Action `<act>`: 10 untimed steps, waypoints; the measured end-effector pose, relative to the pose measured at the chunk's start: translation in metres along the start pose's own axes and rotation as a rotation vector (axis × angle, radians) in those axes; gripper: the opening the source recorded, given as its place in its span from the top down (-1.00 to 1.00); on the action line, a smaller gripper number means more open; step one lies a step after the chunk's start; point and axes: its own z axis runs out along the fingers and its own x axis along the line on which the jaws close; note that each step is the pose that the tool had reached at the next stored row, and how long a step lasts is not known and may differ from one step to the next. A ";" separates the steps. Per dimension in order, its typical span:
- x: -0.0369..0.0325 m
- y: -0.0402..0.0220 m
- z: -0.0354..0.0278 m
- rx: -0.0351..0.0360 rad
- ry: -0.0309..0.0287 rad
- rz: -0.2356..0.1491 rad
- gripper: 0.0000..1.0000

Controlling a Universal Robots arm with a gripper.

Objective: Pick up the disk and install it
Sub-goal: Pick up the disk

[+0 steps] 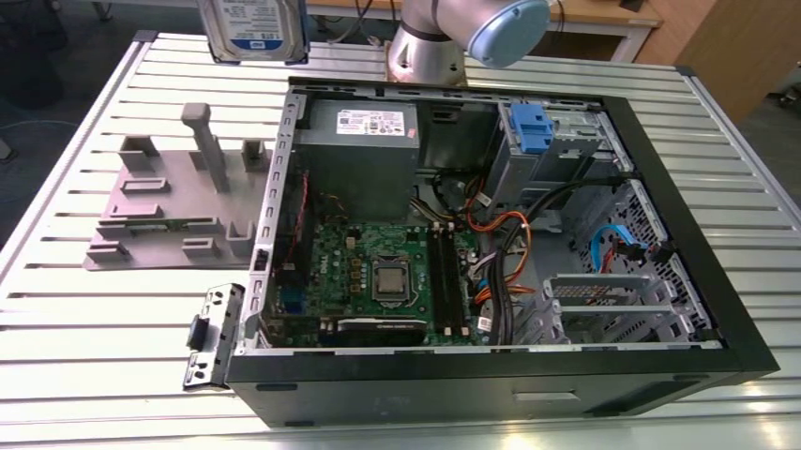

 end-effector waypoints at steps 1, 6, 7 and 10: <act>0.0000 -0.0005 0.0000 0.0000 0.0000 0.000 0.27; 0.0001 -0.0028 0.0000 0.0000 -0.0001 0.000 0.27; 0.0001 -0.0033 0.0000 0.0000 0.0000 0.000 0.27; 0.0002 -0.0049 -0.0001 -0.0001 0.0000 0.000 0.27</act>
